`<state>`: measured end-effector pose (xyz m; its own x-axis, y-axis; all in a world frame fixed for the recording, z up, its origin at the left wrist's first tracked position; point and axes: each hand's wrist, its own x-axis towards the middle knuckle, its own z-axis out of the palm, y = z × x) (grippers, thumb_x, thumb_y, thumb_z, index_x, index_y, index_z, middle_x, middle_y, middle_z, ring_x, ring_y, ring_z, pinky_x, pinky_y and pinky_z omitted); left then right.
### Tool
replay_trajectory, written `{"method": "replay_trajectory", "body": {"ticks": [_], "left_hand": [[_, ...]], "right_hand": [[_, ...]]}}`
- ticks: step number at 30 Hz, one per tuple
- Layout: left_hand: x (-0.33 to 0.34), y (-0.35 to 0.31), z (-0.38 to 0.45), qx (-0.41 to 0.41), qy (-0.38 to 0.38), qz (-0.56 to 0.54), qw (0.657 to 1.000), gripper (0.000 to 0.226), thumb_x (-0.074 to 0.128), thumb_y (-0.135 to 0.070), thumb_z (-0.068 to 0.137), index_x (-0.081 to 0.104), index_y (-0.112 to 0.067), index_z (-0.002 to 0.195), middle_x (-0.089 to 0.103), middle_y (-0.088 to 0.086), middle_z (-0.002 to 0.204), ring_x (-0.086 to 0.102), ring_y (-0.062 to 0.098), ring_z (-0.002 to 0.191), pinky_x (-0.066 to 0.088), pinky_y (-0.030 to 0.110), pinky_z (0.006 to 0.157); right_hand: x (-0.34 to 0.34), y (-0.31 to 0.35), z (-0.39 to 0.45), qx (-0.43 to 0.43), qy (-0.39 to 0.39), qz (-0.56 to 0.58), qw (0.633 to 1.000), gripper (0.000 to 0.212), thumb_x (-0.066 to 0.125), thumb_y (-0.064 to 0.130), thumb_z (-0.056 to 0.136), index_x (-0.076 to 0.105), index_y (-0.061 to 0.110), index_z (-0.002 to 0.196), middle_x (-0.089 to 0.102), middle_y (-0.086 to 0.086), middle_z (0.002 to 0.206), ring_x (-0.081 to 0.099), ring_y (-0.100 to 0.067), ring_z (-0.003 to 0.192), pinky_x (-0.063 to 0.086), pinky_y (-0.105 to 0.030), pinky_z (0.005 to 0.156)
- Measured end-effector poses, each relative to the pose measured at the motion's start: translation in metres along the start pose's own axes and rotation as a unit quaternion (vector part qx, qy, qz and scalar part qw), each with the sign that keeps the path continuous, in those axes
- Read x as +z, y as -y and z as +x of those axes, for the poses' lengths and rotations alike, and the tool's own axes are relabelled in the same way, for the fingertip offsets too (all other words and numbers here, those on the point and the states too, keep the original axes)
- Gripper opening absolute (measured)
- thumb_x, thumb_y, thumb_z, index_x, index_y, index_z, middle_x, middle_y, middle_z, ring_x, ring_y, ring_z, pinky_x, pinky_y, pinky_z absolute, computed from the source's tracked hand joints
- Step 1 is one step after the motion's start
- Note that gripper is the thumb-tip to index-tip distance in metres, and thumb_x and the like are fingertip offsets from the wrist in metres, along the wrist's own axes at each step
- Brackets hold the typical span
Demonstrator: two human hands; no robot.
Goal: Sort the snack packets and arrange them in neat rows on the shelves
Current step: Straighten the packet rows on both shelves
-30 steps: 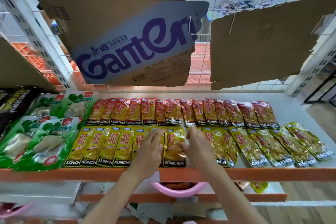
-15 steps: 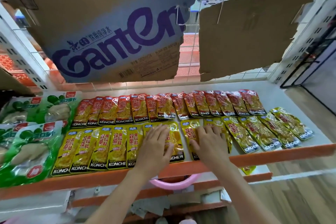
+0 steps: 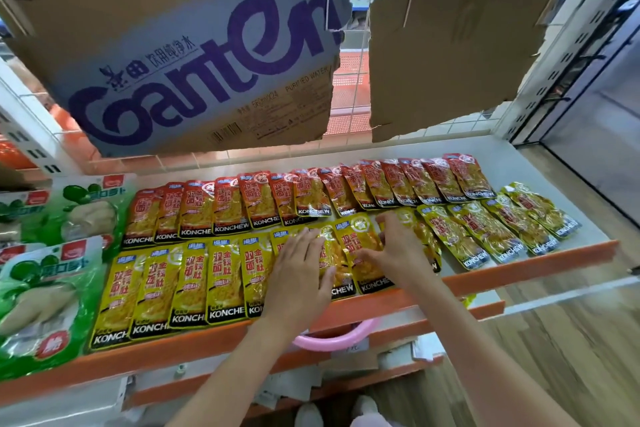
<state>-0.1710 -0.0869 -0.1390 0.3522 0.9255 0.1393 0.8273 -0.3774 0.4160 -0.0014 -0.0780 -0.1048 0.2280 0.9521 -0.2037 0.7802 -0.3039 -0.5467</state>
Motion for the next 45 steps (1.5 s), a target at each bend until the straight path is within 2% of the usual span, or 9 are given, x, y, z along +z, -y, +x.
{"method": "replay_trajectory", "body": {"ticks": [5,11,16,24,29,33,39,41,45], "left_hand": [[-0.002,-0.002,-0.002,0.004,0.001,-0.007,1.0,0.054,0.041,-0.04,0.096,0.028,-0.02,0.144,0.022,-0.006,0.153,0.009,0.009,0.143,-0.005,0.022,0.113],[-0.004,-0.003,-0.002,0.001,-0.007,-0.004,1.0,0.055,0.039,-0.036,0.097,0.021,-0.02,0.147,0.016,-0.007,0.155,0.004,0.009,0.144,-0.009,0.021,0.111],[-0.003,-0.003,-0.002,0.003,-0.017,-0.006,1.0,0.052,0.037,-0.032,0.098,0.022,-0.022,0.146,0.016,-0.008,0.155,0.003,0.007,0.143,-0.011,0.018,0.111],[-0.004,-0.021,0.005,0.025,-0.067,-0.046,0.996,0.038,0.044,-0.019,0.094,0.05,-0.018,0.131,0.043,-0.005,0.143,0.022,0.005,0.138,-0.01,0.007,0.107],[0.011,-0.044,0.019,0.008,-0.025,0.009,1.0,0.051,0.039,-0.038,0.097,0.031,-0.02,0.144,0.025,-0.004,0.152,0.012,0.01,0.142,-0.008,0.018,0.11],[0.016,-0.046,0.021,-0.004,0.012,0.028,1.0,0.055,0.034,-0.044,0.098,0.023,-0.022,0.147,0.017,-0.006,0.155,0.005,0.01,0.143,-0.013,0.02,0.108],[0.016,-0.046,0.021,-0.003,0.013,0.019,1.0,0.053,0.038,-0.04,0.098,0.024,-0.023,0.146,0.018,-0.008,0.154,0.006,0.008,0.143,-0.01,0.018,0.11],[0.016,-0.047,0.02,-0.006,0.009,0.016,1.0,0.053,0.04,-0.038,0.097,0.026,-0.023,0.146,0.02,-0.008,0.154,0.008,0.008,0.143,-0.007,0.019,0.111],[0.017,-0.047,0.02,-0.012,0.008,0.0,1.0,0.05,0.038,-0.034,0.098,0.027,-0.02,0.145,0.021,-0.006,0.154,0.009,0.008,0.143,-0.001,0.022,0.116]], "right_hand": [[-0.013,-0.004,-0.001,0.017,0.018,0.169,0.985,0.026,0.075,0.021,0.077,0.061,0.008,0.096,0.065,0.002,0.077,0.062,-0.011,0.066,0.045,-0.016,0.056],[-0.002,0.005,0.004,-0.025,0.034,0.159,0.986,0.029,0.067,0.027,0.085,0.058,0.003,0.072,0.055,-0.004,0.063,0.052,-0.019,0.064,0.043,-0.031,0.062],[0.011,0.007,-0.005,-0.101,-0.055,-0.174,0.978,0.027,0.052,0.042,0.091,0.044,0.016,0.095,0.052,-0.003,0.104,0.045,-0.022,0.103,0.035,-0.029,0.086],[-0.026,-0.035,0.0,-0.065,-0.091,-0.21,0.971,0.043,0.047,0.047,0.092,0.045,0.014,0.119,0.043,-0.007,0.122,0.039,-0.025,0.117,0.032,-0.03,0.096],[-0.025,-0.047,-0.001,-0.016,-0.057,-0.226,0.972,0.052,0.045,0.055,0.09,0.04,0.014,0.122,0.036,-0.011,0.124,0.034,-0.029,0.117,0.032,-0.033,0.097],[-0.03,-0.044,0.005,-0.004,-0.02,-0.106,0.994,0.053,0.059,0.04,0.087,0.034,0.017,0.128,0.044,-0.013,0.121,0.041,-0.032,0.116,0.041,-0.038,0.085],[-0.044,-0.04,-0.002,-0.021,-0.022,0.184,0.982,0.028,0.062,0.018,0.088,0.047,0.014,0.11,0.058,0.004,0.082,0.055,-0.013,0.067,0.038,-0.018,0.052],[-0.036,-0.036,-0.004,-0.027,-0.004,0.221,0.975,0.022,0.063,0.021,0.088,0.048,0.015,0.104,0.062,0.001,0.088,0.059,-0.013,0.072,0.046,-0.019,0.062],[-0.003,-0.036,-0.009,-0.094,-0.053,-0.104,0.989,0.029,0.057,0.039,0.089,0.052,0.017,0.107,0.055,-0.004,0.104,0.05,-0.025,0.103,0.04,-0.032,0.083]]}}
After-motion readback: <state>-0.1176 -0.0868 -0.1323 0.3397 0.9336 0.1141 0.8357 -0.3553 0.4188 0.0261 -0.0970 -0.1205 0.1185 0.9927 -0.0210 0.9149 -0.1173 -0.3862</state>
